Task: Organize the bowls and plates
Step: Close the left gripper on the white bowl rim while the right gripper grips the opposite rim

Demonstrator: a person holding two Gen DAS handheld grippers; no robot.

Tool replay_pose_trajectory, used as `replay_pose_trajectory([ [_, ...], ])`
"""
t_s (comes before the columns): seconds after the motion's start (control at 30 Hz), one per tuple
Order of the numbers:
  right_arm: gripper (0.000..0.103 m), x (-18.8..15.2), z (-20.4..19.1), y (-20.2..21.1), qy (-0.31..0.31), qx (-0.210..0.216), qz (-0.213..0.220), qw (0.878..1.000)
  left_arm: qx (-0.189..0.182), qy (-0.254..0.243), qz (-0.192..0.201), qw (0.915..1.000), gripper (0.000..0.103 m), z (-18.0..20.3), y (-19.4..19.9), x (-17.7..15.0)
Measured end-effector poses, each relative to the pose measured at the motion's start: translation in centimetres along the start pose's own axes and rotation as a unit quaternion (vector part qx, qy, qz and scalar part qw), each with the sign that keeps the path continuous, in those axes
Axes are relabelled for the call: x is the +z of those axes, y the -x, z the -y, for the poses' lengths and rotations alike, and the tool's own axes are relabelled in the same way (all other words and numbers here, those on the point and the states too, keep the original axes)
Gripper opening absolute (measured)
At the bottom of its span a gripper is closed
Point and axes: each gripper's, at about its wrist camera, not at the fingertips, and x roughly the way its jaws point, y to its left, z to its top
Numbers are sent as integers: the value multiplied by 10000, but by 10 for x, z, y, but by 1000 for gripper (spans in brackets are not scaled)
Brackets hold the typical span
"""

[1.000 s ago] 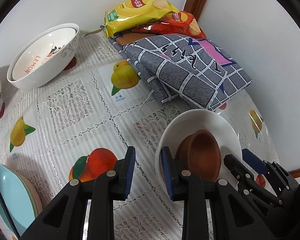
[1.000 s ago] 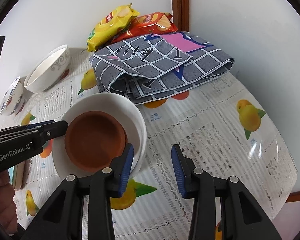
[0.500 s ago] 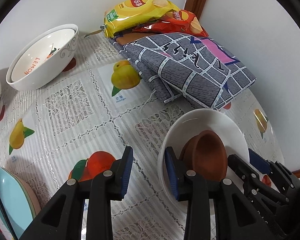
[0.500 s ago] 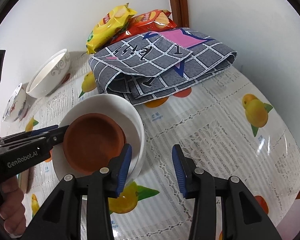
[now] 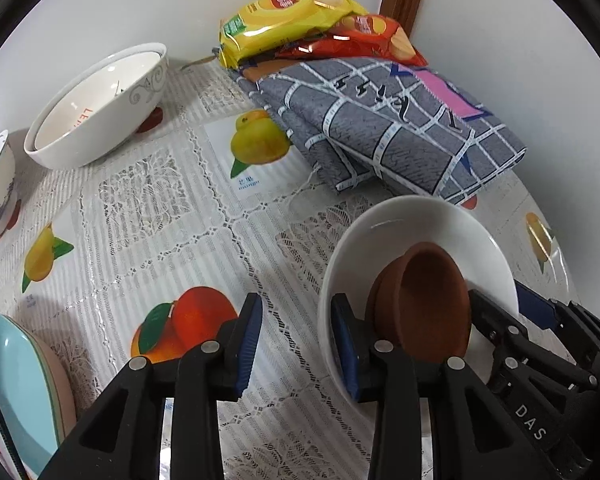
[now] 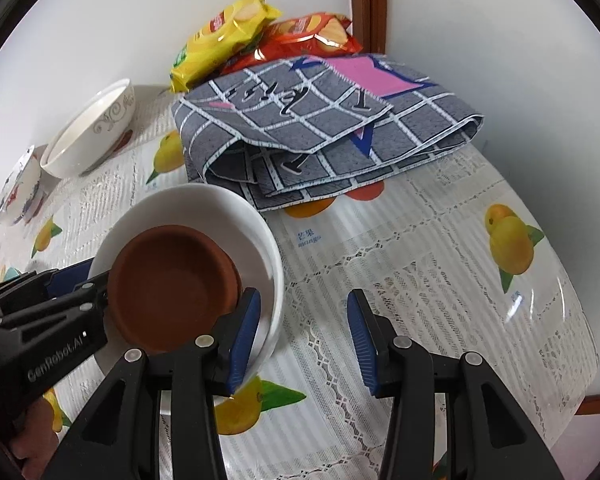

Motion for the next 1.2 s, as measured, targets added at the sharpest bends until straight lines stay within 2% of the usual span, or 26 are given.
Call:
replay_pose_trajectory([
  [0.17,49,4,3,-6,-17,21,-123,9999,49,163,-17,9999,45,-5,-5,3],
  [0.27,57,4,9,-9,-139,33,-180,9997,62,221,-167,9996,52,-8,-7,3],
  [0.37,61,5,11,-10,-155,48,-219,9996,86,204,-153,9996,56,-9,-8,2],
  [0.5,62,3,12,-10,-83,108,-134,9998,-71,418,-264,9988,57,-14,-11,1],
  [0.67,62,3,15,-11,-196,294,-167,9992,-200,426,-237,9986,55,-17,-12,0],
  [0.83,61,2,8,-9,-109,106,21,9999,-297,620,-204,9974,54,-21,-13,-1],
  [1.0,49,3,0,-7,82,43,-25,10000,-127,576,-89,9982,53,-15,-10,-4],
  [1.2,48,3,-7,-7,234,-99,-14,9997,-85,494,-66,9987,49,-10,-8,-2],
])
